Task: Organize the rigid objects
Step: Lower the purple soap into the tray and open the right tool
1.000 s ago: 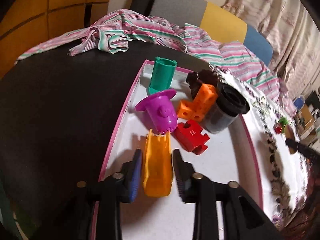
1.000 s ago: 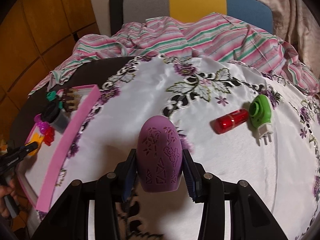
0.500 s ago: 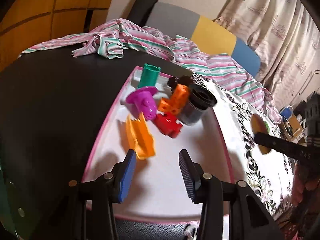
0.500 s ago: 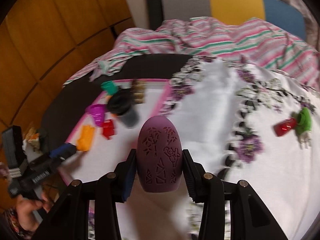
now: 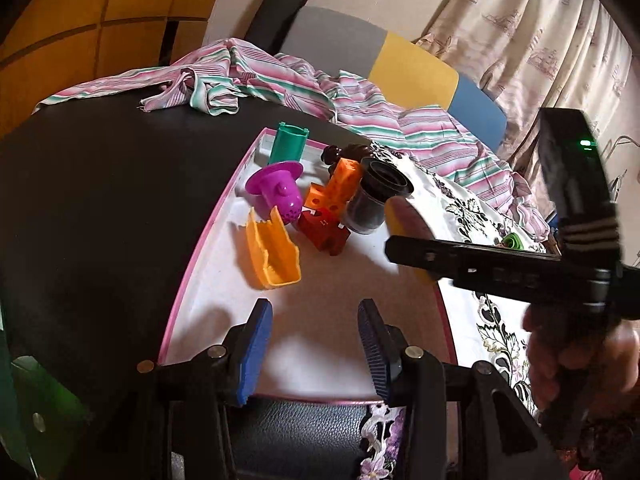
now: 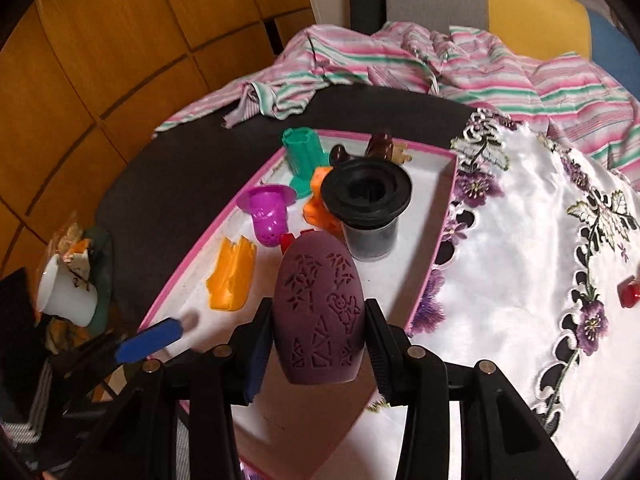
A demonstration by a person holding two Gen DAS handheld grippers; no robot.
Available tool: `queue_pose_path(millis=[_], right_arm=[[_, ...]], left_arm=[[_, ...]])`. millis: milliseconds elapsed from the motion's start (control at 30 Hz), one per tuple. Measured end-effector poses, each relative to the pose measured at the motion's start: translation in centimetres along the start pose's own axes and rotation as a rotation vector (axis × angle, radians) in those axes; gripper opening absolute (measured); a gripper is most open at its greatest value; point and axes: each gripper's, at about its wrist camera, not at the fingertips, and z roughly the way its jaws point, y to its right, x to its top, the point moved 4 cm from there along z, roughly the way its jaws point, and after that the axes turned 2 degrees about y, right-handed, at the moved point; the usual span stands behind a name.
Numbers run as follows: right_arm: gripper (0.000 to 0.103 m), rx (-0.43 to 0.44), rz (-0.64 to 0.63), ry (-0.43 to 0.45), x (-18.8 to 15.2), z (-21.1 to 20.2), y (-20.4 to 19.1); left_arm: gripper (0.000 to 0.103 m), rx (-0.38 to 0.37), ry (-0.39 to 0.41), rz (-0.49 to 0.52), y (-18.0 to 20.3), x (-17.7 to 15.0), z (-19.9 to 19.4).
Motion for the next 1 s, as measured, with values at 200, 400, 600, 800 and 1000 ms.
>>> queue_pose_path(millis=[200,400,600,800,1000], right_arm=[[0.044,-0.074,-0.027,-0.025,0.2,1.8,0.2],[0.044,-0.132,-0.029,-0.031,0.5,2.7,0.6],[0.045,-0.107,-0.037,0.022,0.1,0.6,0.3],[0.047,-0.073,0.055,0.075,-0.7,-2.4,2.0],[0.048,-0.104,0.084,0.091,-1.1,-4.1,4.0]], left_arm=[[0.045,-0.001,-0.001,0.000,-0.2,-0.3,-0.3],[0.045,-0.002,-0.006,-0.002,-0.2,-0.4,-0.3],[0.045,-0.002,-0.011,-0.005,-0.3,-0.5,-0.2],[0.045,-0.023,-0.024,0.000,0.2,-0.6,0.1],[0.045,-0.052,-0.029,0.027,1.4,-0.8,0.2]])
